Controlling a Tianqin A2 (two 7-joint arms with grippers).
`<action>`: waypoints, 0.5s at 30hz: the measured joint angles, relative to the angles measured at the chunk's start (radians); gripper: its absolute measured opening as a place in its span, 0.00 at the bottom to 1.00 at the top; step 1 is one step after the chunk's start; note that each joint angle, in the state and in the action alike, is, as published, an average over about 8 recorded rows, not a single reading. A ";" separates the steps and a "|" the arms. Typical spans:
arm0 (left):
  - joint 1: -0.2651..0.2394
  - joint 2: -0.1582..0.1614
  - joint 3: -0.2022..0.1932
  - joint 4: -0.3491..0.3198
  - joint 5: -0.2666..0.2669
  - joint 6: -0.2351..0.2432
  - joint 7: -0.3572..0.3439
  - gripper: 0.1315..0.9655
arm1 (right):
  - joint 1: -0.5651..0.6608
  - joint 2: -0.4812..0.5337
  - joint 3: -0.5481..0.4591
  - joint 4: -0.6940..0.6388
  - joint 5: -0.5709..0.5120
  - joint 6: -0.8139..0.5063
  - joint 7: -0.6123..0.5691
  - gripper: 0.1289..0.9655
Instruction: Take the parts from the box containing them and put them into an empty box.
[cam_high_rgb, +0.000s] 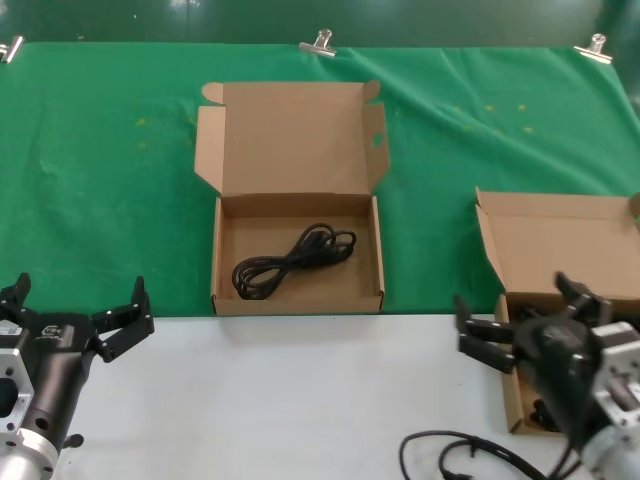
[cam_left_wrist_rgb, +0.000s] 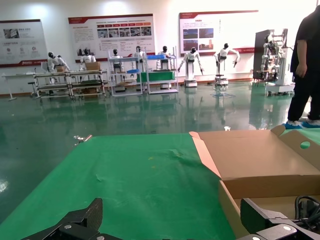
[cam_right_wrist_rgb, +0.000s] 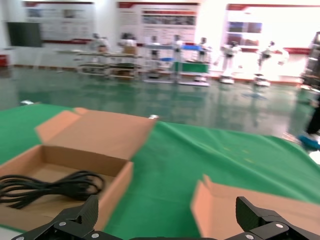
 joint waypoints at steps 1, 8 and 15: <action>0.000 0.000 0.000 0.000 0.000 0.000 0.000 1.00 | -0.015 -0.001 0.013 0.010 -0.002 0.006 0.011 1.00; 0.000 0.000 0.000 0.000 0.000 0.000 0.000 1.00 | -0.061 -0.005 0.054 0.043 -0.007 0.026 0.046 1.00; 0.000 0.000 0.000 0.000 0.000 0.000 0.000 1.00 | -0.062 -0.005 0.055 0.044 -0.008 0.026 0.047 1.00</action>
